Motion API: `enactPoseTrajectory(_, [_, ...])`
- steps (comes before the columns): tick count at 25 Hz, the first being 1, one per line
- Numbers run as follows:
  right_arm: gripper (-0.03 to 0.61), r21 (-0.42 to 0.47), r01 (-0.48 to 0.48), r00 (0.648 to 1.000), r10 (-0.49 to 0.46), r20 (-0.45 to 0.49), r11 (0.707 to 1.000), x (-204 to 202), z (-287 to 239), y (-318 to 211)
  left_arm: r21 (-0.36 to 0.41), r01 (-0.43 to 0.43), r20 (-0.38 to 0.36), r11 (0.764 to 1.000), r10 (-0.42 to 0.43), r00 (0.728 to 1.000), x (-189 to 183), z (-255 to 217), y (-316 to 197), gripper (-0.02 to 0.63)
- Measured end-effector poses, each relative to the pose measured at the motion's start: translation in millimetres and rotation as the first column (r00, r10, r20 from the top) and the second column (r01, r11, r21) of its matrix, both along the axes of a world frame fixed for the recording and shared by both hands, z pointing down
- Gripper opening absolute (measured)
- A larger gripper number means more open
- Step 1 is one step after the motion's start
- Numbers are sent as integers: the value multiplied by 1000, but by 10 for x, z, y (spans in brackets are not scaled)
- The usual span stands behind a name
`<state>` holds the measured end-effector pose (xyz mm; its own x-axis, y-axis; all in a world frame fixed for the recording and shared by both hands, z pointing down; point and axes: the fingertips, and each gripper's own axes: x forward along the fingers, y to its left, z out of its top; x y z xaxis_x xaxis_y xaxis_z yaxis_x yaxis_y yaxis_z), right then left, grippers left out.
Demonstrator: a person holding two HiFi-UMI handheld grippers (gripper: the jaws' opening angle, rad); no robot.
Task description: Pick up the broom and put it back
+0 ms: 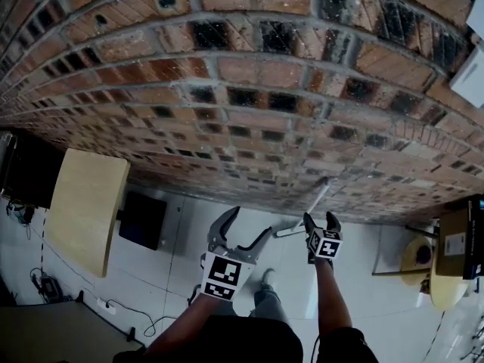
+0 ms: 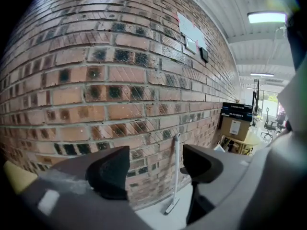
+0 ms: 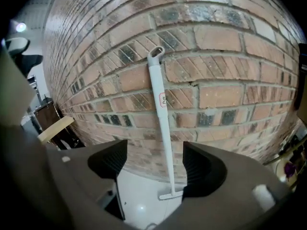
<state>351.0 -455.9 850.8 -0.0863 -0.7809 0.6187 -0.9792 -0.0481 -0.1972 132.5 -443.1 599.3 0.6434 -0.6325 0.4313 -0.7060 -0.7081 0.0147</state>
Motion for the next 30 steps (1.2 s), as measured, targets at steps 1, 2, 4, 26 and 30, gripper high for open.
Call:
enactPoseTrajectory(1, [364, -3, -4, 1000, 4, -6, 1000, 24, 18, -127, -5, 19, 2, 1000, -19, 1000, -67, 14, -8, 351])
enactPoseTrajectory(2, [356, -8, -15, 1000, 15, -11, 1000, 58, 41, -239, -10, 35, 3, 999, -35, 999, -123, 28, -11, 351])
enactPoseTrajectory(4, [339, -19, -45, 999, 45, -11, 999, 134, 83, -420, -21, 60, 3, 998, -60, 998, -200, 57, 1, 351])
enactPoseTrajectory(26, [95, -102, -95, 987, 80, -143, 990, -39, -140, 344, -38, 12, -18, 999, -13, 1000, -326, 16, 171, 351])
enactPoseTrajectory(30, [95, -9, -151, 978, 148, -150, 988, -105, -600, 577, -5, -22, -54, 1000, 22, 998, -295, -140, 164, 351])
